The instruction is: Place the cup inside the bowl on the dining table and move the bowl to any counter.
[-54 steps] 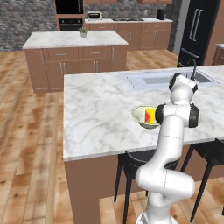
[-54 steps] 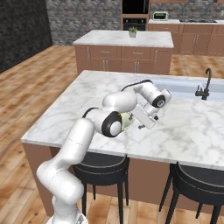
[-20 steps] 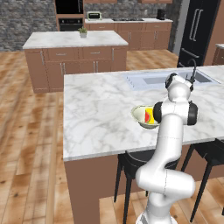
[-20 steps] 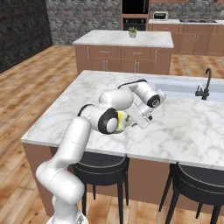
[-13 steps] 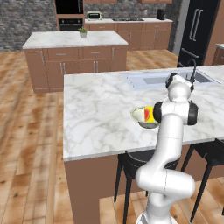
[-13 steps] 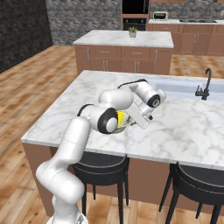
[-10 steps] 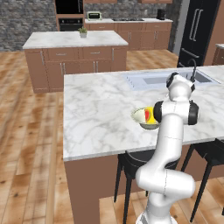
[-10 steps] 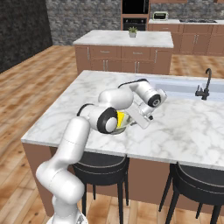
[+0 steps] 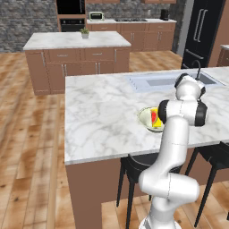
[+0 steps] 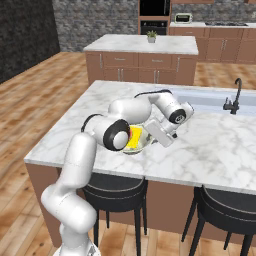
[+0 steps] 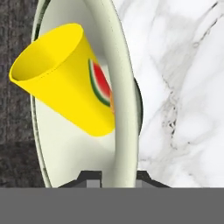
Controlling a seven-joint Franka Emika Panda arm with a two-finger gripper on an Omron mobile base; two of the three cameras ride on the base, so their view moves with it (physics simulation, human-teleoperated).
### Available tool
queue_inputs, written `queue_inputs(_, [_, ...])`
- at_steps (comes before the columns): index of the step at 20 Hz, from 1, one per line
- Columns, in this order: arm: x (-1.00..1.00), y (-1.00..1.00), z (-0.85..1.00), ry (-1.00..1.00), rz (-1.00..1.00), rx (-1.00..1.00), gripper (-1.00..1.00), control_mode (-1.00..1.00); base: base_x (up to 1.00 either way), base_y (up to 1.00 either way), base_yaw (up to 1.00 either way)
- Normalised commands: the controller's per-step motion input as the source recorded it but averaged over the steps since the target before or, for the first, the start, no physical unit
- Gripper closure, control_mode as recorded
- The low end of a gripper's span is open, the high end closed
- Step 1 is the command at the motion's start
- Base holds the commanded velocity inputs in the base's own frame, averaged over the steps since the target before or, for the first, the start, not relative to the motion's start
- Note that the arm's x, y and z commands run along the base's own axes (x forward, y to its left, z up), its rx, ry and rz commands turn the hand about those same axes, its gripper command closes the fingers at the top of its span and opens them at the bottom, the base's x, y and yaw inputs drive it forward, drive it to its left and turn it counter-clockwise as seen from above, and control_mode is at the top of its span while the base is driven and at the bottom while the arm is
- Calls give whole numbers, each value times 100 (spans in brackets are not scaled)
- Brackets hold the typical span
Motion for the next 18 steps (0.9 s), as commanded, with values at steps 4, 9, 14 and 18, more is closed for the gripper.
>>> queue_inputs(4, [-35,0,32,-10,-2,0,100,-100,0,0,0])
queue_inputs(9, [-49,0,38,-2,-5,0,100,-100,0,0,0])
queue_inputs(14, [-76,0,17,0,-3,0,100,-100,0,0,0])
queue_inputs(18, [-76,0,9,3,-7,0,100,-100,0,0,0])
